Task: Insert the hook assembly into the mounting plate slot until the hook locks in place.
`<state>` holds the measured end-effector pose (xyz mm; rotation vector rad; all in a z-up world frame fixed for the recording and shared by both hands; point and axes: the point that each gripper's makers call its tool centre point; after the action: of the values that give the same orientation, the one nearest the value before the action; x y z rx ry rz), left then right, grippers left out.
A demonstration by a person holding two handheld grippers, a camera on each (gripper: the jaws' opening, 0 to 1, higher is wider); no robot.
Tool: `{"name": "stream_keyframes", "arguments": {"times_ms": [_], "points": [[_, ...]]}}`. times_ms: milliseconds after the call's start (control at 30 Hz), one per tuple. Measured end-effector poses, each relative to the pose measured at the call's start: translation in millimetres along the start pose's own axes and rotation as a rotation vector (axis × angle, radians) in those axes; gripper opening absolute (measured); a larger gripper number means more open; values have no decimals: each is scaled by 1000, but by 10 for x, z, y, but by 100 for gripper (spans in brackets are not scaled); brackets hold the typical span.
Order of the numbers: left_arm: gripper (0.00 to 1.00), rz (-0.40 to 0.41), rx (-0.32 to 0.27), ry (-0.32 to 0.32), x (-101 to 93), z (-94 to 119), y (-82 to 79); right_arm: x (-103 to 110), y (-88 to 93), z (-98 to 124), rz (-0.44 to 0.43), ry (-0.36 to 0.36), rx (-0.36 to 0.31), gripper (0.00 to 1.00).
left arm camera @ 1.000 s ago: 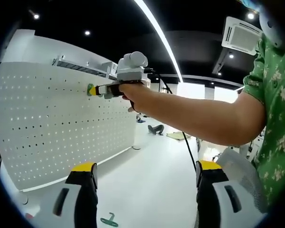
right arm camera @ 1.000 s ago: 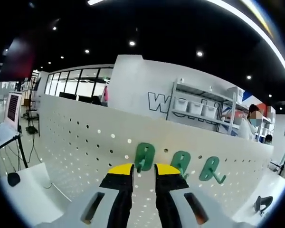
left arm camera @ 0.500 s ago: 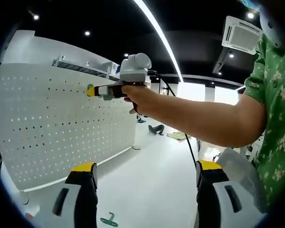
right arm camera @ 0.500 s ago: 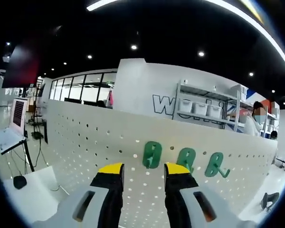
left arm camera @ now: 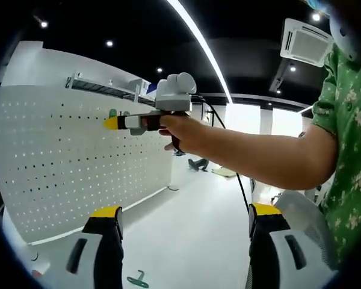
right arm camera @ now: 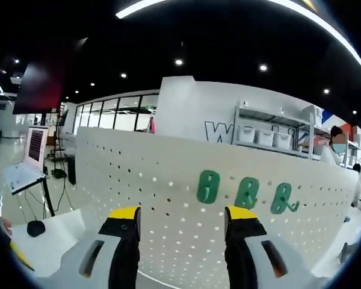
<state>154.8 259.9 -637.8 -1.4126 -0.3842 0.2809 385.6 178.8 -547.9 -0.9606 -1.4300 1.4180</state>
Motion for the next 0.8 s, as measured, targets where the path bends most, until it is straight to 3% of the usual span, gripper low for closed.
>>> {"name": "stream_keyframes", "arguments": {"times_ms": [200, 800], "points": [[88, -6, 2, -3, -27, 7, -13, 104, 12, 70, 4, -40, -7, 66], [88, -17, 23, -27, -37, 20, -6, 87, 164, 432, -10, -65, 18, 66]]}}
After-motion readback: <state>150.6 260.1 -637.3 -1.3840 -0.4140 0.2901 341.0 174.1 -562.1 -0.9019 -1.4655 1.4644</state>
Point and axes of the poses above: the point that each gripper's makers call its tool centre point, and the gripper's own axes: z roughly backward along the fingers, x roughly to its left, y roughly out of its underside, and after that the axes turned 12 degrees about -z, right-handed
